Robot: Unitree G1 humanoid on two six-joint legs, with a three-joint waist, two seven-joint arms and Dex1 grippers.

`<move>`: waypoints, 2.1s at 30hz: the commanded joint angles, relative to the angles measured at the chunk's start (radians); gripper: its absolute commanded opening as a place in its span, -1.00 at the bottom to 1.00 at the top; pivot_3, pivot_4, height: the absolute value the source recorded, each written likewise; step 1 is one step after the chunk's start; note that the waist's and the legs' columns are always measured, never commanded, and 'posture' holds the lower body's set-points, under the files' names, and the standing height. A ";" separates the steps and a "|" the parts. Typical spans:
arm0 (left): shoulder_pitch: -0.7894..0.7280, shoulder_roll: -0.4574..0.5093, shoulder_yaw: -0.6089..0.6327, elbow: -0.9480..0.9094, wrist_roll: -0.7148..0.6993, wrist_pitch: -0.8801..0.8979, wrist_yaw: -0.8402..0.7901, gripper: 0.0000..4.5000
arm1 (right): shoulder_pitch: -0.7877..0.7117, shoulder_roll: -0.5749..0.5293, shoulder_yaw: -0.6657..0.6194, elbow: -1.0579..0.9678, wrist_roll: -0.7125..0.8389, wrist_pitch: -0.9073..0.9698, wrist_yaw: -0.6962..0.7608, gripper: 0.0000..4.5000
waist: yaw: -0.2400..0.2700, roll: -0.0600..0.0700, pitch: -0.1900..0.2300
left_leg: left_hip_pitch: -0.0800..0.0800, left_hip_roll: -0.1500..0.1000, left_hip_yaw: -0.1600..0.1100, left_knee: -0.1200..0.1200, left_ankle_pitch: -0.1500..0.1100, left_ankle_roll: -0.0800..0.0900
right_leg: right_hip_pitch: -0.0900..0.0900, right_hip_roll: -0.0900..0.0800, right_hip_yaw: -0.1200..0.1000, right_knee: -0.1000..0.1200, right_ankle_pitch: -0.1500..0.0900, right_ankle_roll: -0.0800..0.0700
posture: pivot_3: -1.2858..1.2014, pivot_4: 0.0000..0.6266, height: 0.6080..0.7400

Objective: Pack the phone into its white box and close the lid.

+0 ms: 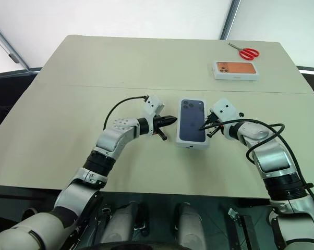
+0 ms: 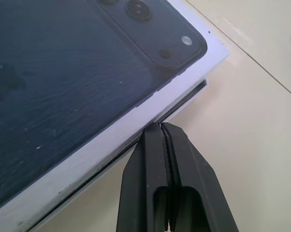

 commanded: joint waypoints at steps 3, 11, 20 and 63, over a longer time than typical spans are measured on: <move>0.007 -0.011 -0.013 -0.021 0.005 -0.019 -0.001 -1.00 | -0.002 0.019 -0.001 -0.057 -0.019 -0.011 0.018 -0.98 | 0.000 0.000 0.000 | 0.000 0.000 0.000 0.000 0.000 0.000 | 0.000 0.000 0.000 0.000 0.000 0.000 | 0.03 -0.52 0.96; -0.053 -0.034 0.009 0.083 0.016 -0.061 0.029 -1.00 | 0.001 0.016 -0.020 -0.051 -0.045 -0.004 0.025 -0.98 | 0.000 0.000 0.000 | 0.000 0.000 0.000 0.000 0.000 0.000 | 0.000 0.000 0.000 0.000 0.000 0.000 | 0.03 -0.52 0.96; -0.072 -0.023 0.031 0.113 0.006 -0.042 0.040 -1.00 | -0.013 0.008 -0.058 -0.014 -0.082 -0.003 -0.014 -0.98 | 0.000 0.000 0.000 | 0.000 0.000 0.000 0.000 0.000 0.000 | 0.000 0.000 0.000 0.000 0.000 0.000 | 0.03 -0.52 0.96; -0.178 -0.086 0.089 0.294 0.046 -0.163 0.111 -1.00 | -0.042 0.046 -0.082 -0.003 -0.109 0.006 -0.038 -0.98 | 0.000 0.000 0.000 | -0.002 0.001 -0.001 0.009 -0.001 0.002 | 0.001 0.000 0.000 0.004 0.000 0.000 | 0.03 -0.52 0.96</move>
